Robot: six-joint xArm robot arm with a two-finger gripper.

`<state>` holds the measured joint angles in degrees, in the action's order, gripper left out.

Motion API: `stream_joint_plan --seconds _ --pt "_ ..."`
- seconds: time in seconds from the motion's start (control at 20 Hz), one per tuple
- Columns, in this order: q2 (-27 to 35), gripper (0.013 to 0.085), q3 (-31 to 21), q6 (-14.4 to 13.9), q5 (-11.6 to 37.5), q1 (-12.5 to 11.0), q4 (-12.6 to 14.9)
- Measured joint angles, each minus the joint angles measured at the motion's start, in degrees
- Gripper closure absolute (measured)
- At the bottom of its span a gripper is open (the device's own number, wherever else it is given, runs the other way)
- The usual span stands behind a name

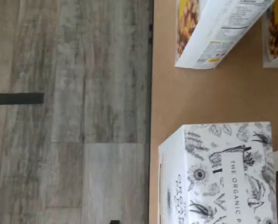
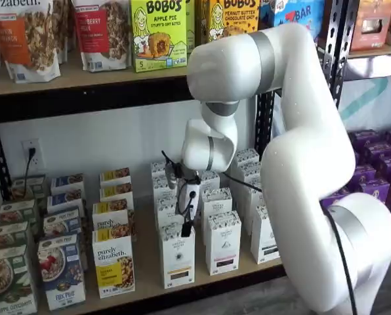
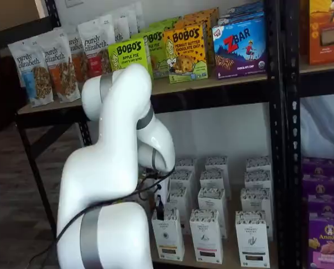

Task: Pick up the white box with a yellow strip in the middle, on the bottom shelf, the fourth box from the left

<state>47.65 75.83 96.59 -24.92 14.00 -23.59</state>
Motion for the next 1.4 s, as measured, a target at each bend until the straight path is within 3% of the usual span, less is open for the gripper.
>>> stream_joint_plan --seconds 0.1,0.6,0.9,1.4 --pt "0.8 0.0130 0.8 1.4 0.4 0.1 -1.7" --pt "5.9 0.0130 6.8 0.2 0.0 0.0 -0.4" --pt "7.9 0.0130 8.6 1.1 0.9 -0.1 -1.2" --pt "10.9 0.0130 12.5 -1.7 -0.9 -1.2 3.0"
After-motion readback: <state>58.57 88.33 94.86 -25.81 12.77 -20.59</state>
